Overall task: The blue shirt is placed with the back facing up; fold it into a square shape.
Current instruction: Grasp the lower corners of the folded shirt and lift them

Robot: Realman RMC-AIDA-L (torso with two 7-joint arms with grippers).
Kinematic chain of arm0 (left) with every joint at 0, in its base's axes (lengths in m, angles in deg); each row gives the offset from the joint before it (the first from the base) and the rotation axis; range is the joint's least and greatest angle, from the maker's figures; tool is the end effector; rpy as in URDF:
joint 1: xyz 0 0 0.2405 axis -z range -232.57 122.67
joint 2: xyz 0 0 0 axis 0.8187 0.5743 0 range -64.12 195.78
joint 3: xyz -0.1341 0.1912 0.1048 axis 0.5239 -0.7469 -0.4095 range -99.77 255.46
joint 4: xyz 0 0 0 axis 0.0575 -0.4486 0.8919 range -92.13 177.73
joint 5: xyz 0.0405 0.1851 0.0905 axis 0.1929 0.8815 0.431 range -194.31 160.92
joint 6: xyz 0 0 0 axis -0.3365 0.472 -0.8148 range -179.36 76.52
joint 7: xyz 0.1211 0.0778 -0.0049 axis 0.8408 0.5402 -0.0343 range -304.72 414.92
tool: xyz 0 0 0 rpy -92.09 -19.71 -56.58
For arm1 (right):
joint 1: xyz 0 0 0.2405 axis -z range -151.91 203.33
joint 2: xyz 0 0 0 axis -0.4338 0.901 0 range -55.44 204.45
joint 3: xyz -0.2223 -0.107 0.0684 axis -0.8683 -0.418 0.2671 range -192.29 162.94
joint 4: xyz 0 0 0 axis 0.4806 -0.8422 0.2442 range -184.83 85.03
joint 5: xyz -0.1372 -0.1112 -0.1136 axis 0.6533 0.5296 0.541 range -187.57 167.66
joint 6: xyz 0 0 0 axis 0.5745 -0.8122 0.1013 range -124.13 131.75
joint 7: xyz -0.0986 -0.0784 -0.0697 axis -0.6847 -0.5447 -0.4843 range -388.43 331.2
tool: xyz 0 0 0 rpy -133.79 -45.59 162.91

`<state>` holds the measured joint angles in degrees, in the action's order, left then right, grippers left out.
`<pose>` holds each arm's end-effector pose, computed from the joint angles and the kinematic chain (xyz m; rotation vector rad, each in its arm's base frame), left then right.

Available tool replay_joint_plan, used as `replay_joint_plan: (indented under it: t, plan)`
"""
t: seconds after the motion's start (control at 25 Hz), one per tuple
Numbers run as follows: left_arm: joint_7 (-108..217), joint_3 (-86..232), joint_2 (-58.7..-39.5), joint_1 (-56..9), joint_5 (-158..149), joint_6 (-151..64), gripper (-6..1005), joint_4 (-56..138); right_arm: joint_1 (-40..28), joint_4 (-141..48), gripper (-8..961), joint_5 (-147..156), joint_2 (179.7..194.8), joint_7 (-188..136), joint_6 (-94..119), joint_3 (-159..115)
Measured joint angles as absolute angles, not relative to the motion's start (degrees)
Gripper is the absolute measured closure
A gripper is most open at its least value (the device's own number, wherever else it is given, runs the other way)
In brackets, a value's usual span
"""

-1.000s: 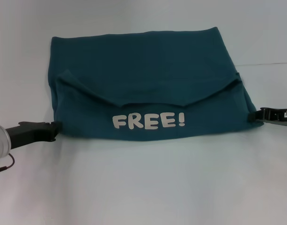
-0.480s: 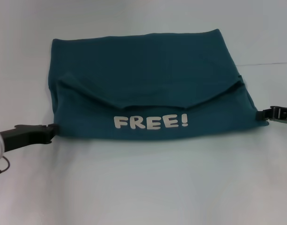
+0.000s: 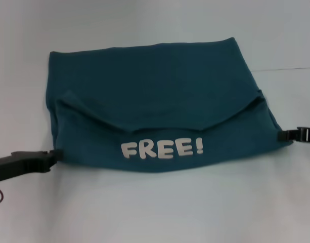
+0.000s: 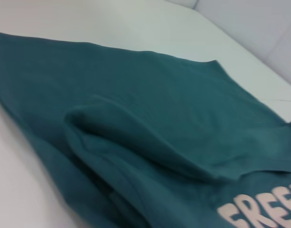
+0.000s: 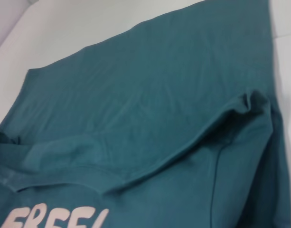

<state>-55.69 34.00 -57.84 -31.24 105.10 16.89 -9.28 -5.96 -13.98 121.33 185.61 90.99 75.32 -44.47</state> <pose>-0.3021 0.3466 0.0111 -2.2556 -1.2127 -0.4527 0.3477 0.3641 0.0695 -2.0814 1.5170 0.4126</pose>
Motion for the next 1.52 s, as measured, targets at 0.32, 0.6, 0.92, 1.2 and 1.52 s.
replay_joint_plan:
  t: [0.32, 0.6, 0.92, 1.2, 1.52]
  plan:
    - [-55.7, 37.3, -58.14, -34.3, 105.2, 26.5, 1000, -11.4, -0.7, -7.9, 915, 120.3, 188.21, 88.3, 82.1, -44.4]
    - [-55.2, 41.1, -58.14, -36.2, 106.2, 33.8, 1000, -11.8, 4.3, -2.3, 915, 120.3, 190.22, 85.7, 88.3, -43.7]
    - [-54.5, 43.7, -57.94, -37.3, 108.8, 41.5, 1001, -12.2, 7.9, -2.2, 916, 120.4, 190.24, 79.9, 96.6, -38.4]
    - [-51.7, 44.9, -58.1, -38.9, 110.7, 48.2, 1001, -12.4, 11.2, -2.2, 916, 120.8, 190.16, 76.2, 100.9, -38.2]
    - [-50.8, 46.3, -58.24, -41.4, 111.1, 51.9, 1000, -12.0, 14.1, -2.2, 914, 121.0, 189.94, 74.0, 105.6, -37.1]
